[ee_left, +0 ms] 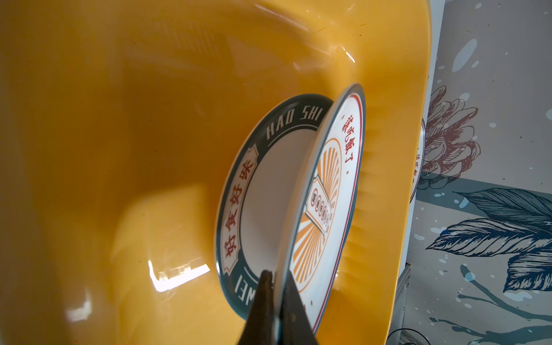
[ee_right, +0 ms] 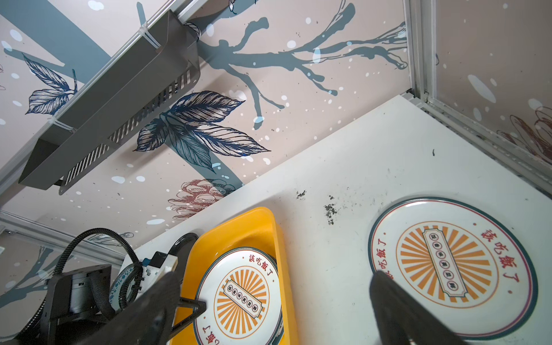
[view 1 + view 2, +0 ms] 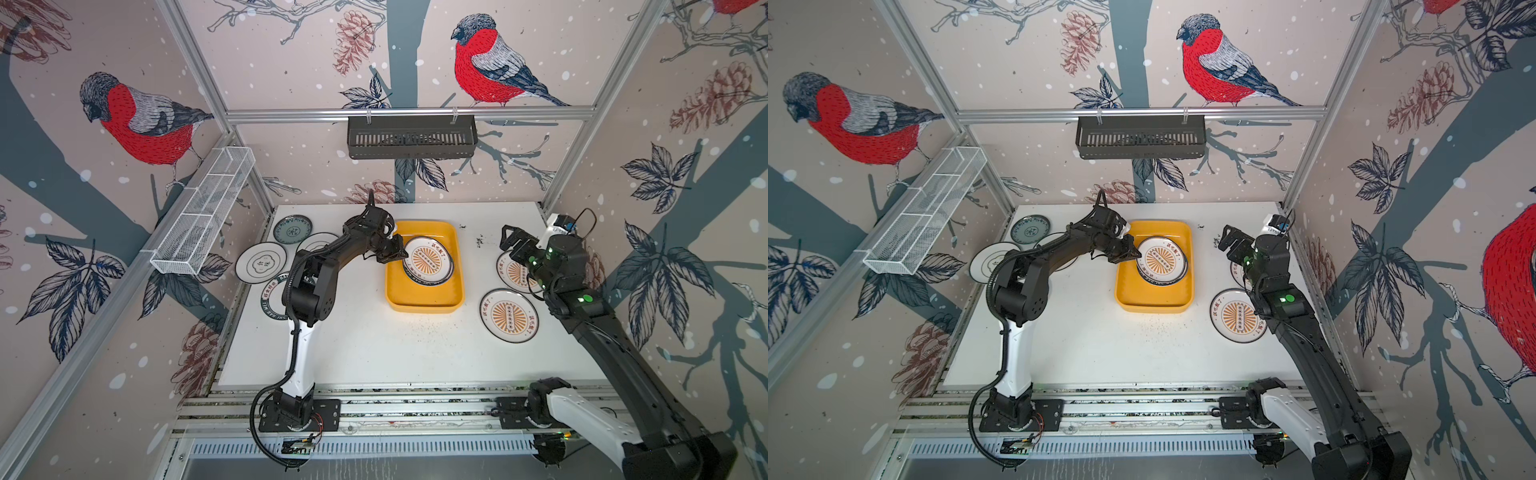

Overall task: Place the plates into the plastic bin on the countertop
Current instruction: Place the plate in the plastic bin.

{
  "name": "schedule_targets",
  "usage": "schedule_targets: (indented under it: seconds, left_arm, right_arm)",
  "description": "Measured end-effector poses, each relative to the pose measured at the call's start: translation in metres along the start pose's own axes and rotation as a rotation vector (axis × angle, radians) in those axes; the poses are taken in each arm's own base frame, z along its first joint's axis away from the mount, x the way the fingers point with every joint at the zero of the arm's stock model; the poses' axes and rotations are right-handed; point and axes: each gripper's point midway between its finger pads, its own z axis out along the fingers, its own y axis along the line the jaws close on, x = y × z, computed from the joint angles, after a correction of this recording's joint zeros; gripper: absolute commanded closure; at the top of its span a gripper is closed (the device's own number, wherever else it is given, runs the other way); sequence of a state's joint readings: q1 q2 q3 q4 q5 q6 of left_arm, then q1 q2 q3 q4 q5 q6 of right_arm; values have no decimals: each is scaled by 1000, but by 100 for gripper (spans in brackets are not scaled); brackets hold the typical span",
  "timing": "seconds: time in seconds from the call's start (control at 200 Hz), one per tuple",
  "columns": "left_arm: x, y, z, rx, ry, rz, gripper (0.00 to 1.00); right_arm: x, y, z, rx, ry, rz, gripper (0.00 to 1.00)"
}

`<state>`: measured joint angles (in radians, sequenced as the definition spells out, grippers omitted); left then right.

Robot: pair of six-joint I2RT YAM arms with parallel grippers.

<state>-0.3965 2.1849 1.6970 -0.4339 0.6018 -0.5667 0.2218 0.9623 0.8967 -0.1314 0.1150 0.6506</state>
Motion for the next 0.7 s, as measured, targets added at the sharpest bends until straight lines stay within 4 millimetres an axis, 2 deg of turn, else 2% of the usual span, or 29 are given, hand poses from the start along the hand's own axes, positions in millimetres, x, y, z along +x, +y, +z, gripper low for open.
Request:
schedule_targets:
  seconds: [0.065,0.17,0.285,0.435,0.505,0.695]
  left_arm:
    - [0,1,3,-2,7,-2,99]
    - [0,1,7,-4,14,-3,86]
    - [1,2,10,-12,22,-7,67]
    - [0,1,11,-13,24,-10,56]
    - [1,-2,11,-12,25,-7,45]
    - [-1,-7,13,-43,18,8,40]
  right_arm:
    - [1,0,2,3,4,-1,0]
    - [3,-1,6,10,14,-3,1]
    - [1,-1,7,11,13,-4,0]
    - [-1,-3,8,19,8,-4,0]
    - [0,-4,9,21,13,-7,1]
    - [4,-9,15,34,30,-12,0]
